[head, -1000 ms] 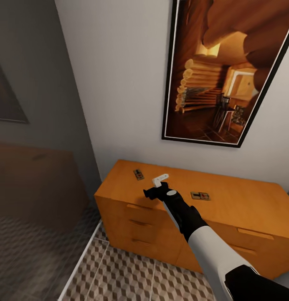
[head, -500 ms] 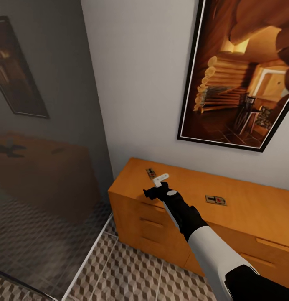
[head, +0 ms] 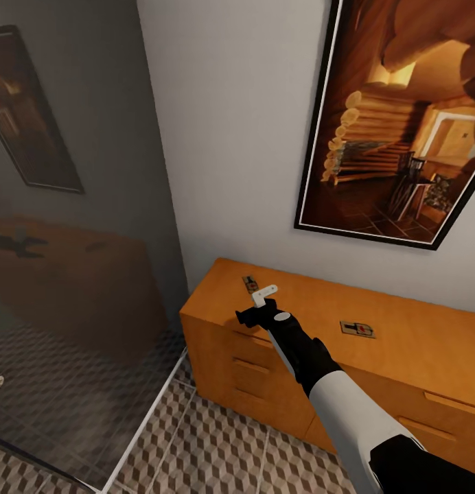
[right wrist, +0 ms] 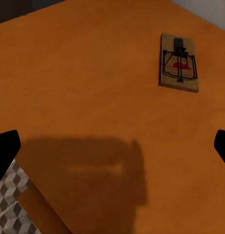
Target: Take the four mousetraps from the cabinet in the bathroom and place them on the bathroom floor. Make sure all four end up on the same floor surface, and ensure that at least two of them are either under or directly next to the same bathroom sink.
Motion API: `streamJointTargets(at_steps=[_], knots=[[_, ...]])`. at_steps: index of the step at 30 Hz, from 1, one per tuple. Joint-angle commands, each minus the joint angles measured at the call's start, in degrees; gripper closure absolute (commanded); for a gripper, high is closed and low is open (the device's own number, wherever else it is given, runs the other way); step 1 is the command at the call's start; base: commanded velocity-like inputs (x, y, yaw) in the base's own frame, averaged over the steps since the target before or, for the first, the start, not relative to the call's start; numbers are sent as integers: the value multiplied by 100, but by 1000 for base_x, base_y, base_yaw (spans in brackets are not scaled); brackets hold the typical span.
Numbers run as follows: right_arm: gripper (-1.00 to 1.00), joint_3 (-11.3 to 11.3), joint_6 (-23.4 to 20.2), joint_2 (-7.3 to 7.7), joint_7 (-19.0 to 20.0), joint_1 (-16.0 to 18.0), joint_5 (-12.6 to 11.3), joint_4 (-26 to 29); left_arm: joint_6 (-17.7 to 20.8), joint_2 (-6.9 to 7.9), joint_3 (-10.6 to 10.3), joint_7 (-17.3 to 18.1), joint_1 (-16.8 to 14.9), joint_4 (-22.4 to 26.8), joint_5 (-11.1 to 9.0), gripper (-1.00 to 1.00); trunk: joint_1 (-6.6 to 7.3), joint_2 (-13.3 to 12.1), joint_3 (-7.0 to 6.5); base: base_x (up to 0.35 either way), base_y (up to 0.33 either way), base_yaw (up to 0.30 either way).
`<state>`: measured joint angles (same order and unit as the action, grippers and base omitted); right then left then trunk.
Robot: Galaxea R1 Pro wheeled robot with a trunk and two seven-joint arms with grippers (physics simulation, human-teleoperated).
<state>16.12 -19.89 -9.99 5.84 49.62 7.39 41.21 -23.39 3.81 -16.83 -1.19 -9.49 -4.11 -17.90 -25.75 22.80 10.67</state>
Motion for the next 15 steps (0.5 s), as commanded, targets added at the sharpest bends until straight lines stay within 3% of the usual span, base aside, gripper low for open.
streamJointTargets(at_steps=[1, 4, 9, 10, 15], knots=[[-100, -7, -20, -1, 29, 4, 66, 10, -34, -3, -48, -12, -9, -20, -21, -100, -3, 12, 11, 0, 0, 0], [-100, -25, 87, -1, -19, 4, 73, 5, -34, -3, -48, -12, -9, -20, -20, -100, -3, 12, 12, 0, 0, 0], [-100, -52, 344, -1, -580, 4, 70, -22, -34, -3, -48, -12, -9, -20, -20, -100, -3, 12, 12, 0, 0, 0], [-100, -61, 400, -1, -1031, 4, 55, -40, -34, -3, -48, -12, -9, -20, -20, -100, -3, 12, 12, 0, 0, 0], [-100, -64, 436, -1, -1349, 4, 40, -49, -34, -3, -48, -12, -9, -20, -22, -100, -3, 12, 12, 0, 0, 0]])
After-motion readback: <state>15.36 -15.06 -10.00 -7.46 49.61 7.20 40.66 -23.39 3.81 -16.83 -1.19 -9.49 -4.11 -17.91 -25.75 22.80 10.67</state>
